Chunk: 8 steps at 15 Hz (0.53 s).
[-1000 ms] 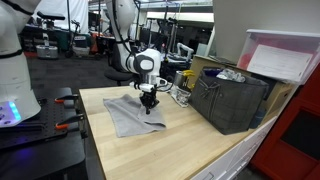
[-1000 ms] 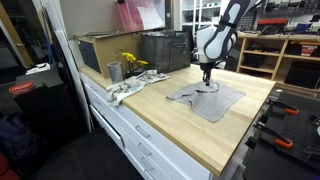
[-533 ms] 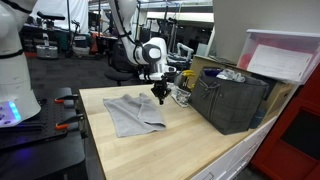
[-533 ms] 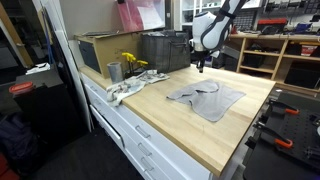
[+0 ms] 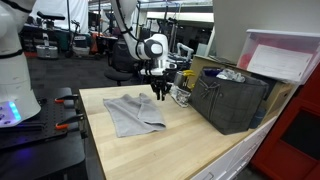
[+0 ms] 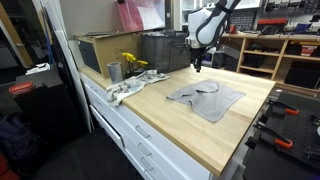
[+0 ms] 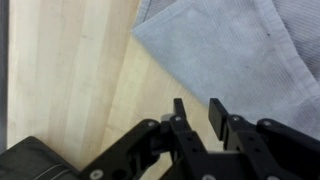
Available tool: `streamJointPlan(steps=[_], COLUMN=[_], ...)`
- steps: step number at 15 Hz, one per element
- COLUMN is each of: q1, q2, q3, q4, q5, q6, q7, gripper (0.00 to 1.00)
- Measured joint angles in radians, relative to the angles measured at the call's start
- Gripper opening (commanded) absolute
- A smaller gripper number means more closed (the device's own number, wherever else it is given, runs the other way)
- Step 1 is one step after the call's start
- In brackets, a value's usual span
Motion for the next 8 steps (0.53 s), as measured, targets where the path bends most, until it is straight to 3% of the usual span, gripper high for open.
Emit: streamJointPlan(steps=[5, 8], q1=[-0.018, -0.012], q2=[-0.023, -0.022], q3=[0.124, 0.158], q4=[-0.055, -0.090], q5=[0.097, 0.103], q6=[-0.011, -0.015], q7=[-0.049, -0.054], gripper=[0.99, 1.00])
